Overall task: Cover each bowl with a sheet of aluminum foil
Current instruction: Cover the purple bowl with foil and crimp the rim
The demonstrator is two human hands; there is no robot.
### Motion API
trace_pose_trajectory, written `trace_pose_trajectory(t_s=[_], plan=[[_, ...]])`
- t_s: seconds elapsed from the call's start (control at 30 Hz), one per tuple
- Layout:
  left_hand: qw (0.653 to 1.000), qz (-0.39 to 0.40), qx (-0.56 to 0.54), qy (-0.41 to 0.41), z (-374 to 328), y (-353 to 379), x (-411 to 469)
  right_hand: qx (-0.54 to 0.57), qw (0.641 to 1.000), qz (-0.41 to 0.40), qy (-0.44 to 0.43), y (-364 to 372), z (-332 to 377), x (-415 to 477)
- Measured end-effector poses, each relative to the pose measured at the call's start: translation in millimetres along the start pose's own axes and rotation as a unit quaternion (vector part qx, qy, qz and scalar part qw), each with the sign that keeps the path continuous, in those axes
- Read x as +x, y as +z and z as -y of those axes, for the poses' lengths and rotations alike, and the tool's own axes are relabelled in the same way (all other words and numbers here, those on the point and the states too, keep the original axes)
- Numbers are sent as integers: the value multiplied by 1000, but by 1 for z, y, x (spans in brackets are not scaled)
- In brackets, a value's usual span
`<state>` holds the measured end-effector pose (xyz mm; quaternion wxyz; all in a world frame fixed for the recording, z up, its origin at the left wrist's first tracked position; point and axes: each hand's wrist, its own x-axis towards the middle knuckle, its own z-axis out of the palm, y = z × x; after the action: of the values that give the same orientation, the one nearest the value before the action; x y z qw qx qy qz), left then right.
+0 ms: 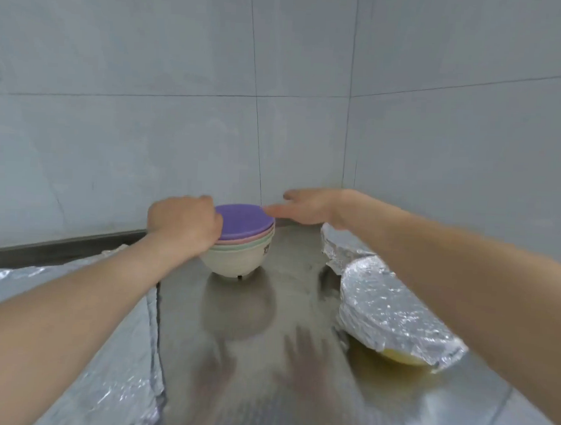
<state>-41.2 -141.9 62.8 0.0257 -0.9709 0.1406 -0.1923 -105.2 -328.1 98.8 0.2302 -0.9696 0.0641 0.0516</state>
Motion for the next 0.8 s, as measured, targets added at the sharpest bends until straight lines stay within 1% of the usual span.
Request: trace_pose_trajectory(t_s=[0.03, 0.07, 0.1, 0.17, 0.2, 0.23, 0.33, 0.47, 0.6, 0.73, 0.8], plan=[[998, -40, -7, 46, -10, -6, -9, -29, 1000, -3, 8, -8, -6, -16], [992, -57, -52, 102, -24, -13, -24, -66, 998, -12, 21, -14, -16, -35], [979, -53, -108, 167, -38, -15, -37, -100, 994, -25, 35, -19, -27, -48], [930, -34, -208, 302, -66, -18, -66, -144, 985, -56, 74, -24, -51, -71], [902, -40, -248, 351, -82, -22, -86, -137, 982, -68, 110, -24, -66, -89], [881, -54, -281, 377, -93, -23, -100, -115, 981, -78, 139, -23, -77, -99], [860, -67, -307, 401, -122, -21, -129, -48, 972, -97, 209, -15, -113, -134], [850, -44, -307, 426, -133, -4, -136, 49, 965, -75, 248, 2, -139, -147], [850, -52, -297, 431, -142, 8, -138, 140, 954, -89, 249, 8, -145, -153], [862, -37, -325, 387, -154, 14, -133, 229, 935, -137, 235, 14, -153, -149], [872, -29, -324, 367, -162, 16, -127, 285, 916, -175, 222, 17, -157, -141]])
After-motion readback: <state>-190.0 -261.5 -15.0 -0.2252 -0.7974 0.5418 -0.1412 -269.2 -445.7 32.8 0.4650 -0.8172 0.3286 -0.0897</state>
